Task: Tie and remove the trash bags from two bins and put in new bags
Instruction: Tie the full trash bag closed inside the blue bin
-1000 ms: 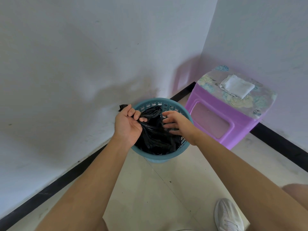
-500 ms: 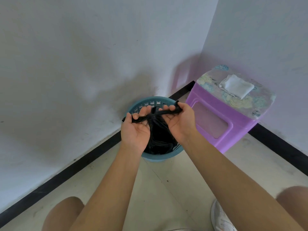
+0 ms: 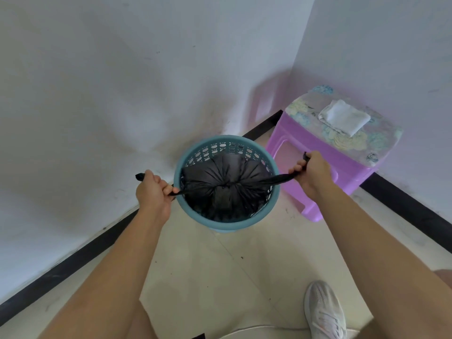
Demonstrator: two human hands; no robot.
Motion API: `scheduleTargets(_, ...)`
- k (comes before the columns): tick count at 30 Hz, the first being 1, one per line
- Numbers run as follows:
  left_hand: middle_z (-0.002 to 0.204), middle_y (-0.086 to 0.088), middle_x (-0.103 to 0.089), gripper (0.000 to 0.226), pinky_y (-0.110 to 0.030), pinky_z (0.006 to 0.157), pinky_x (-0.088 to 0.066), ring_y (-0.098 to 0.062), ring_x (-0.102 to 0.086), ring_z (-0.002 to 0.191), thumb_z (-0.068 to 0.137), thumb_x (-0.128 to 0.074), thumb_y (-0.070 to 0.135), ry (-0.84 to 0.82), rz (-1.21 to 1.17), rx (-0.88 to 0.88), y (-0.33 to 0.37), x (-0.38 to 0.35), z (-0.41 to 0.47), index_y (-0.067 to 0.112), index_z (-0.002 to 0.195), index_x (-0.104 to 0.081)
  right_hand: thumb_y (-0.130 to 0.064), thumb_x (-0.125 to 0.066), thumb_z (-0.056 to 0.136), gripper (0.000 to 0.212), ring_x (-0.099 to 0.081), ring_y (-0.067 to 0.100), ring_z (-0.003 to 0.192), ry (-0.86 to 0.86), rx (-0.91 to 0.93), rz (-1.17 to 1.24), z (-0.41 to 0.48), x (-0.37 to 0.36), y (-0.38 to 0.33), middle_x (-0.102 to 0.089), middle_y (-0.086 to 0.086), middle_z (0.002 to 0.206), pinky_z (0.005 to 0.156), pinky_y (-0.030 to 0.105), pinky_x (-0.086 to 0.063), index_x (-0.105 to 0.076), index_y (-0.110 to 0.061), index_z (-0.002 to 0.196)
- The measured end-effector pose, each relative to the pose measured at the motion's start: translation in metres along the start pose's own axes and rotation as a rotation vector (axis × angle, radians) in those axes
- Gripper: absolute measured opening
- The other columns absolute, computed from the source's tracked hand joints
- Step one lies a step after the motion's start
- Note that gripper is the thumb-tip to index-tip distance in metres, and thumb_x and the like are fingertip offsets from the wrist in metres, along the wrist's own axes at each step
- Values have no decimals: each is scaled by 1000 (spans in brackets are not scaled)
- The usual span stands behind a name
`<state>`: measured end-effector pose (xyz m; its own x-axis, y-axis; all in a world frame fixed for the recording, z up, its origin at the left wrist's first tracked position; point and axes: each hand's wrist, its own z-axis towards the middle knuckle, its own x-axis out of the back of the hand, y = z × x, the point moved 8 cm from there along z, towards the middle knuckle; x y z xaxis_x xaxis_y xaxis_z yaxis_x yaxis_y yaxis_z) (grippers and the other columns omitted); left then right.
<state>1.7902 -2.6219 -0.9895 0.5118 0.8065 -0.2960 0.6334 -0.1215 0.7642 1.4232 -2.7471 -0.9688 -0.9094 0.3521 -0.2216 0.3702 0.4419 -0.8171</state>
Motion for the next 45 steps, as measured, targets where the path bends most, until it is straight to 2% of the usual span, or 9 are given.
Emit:
scheduleTargets(5, 59, -6, -57, 47, -39, 84, -52, -25, -62, 67, 107, -31, 36, -232, 104, -91, 17, -42, -18, 14, 68, -47, -18, -43, 102, 17, -62, 26, 91, -186, 140, -388, -16, -49, -17, -62, 15, 96, 97, 48, -53, -58, -11, 97)
scheduleTargets(9, 98, 1, -68, 50, -42, 98, -44, -19, -63, 103, 104, -27, 50, -322, 475, -147, 4, -80, -32, 23, 83, -64, -34, -50, 103, 21, -62, 31, 106, -345, 191, -489, -36, -85, -11, -63, 19, 119, 105, 50, -47, -58, -15, 101)
scheduleTargets(14, 116, -5, -63, 51, -44, 95, -51, -27, -62, 106, 99, -27, 61, -263, 652, -45, -16, -82, -27, 27, 116, -62, -36, -53, 102, 21, -59, 5, 92, -442, 413, -848, -39, -96, -10, -66, -8, 102, 80, 21, -44, -65, -19, 107)
scheduleTargets(17, 121, -10, -59, 64, -39, 82, -59, -28, -65, 102, 90, -52, 63, -249, 659, 100, -36, -70, -23, 19, 136, -47, -36, -54, 101, 31, -62, 11, 100, -436, 428, -973, -24, -91, -4, -64, -4, 112, 91, 31, -48, -59, -21, 127)
scheduleTargets(22, 100, -1, -68, 31, -22, 70, -55, -21, -69, 95, 81, -79, 21, -403, 947, -21, -69, -70, -23, 11, 106, -63, -26, -71, 90, 59, -69, 30, 93, -395, 264, -1069, 2, -70, 22, -60, 9, 117, 83, 42, -60, -38, -11, 137)
scheduleTargets(28, 99, -3, -64, 32, -32, 85, -51, -17, -63, 85, 88, -71, 25, -406, 1280, -336, -91, -97, -11, 12, 114, -57, -6, -60, 95, 63, -72, 20, 78, -511, 220, -1085, 25, -72, 35, -68, 8, 89, 64, 27, -60, -33, -13, 151)
scheduleTargets(35, 87, -2, -64, 17, -27, 73, -47, -14, -61, 75, 95, -62, 28, -116, 1120, -662, -64, -112, 5, 13, 100, -69, -16, -68, 91, 48, -60, 12, 59, -358, 546, -1134, 30, -70, -7, -62, 2, 68, 58, 29, -50, -30, -14, 120)
scheduleTargets(40, 83, 7, -70, 4, -41, 77, -59, -2, -67, 69, 97, -58, 28, 58, 710, -603, -47, -113, 3, 25, 99, -61, -44, -69, 89, 41, -70, 15, 53, -616, 193, -1203, 28, -69, 29, -73, 11, 76, 51, 29, -59, -56, -8, 102)
scheduleTargets(45, 76, 8, -70, 5, -43, 76, -59, -3, -65, 61, 97, -60, 22, 103, 599, -646, -36, -105, -10, 23, 95, -65, -26, -82, 80, 46, -75, 25, 64, -706, 38, -1197, 29, -75, 41, -75, 11, 74, 65, 40, -63, -47, -13, 109)
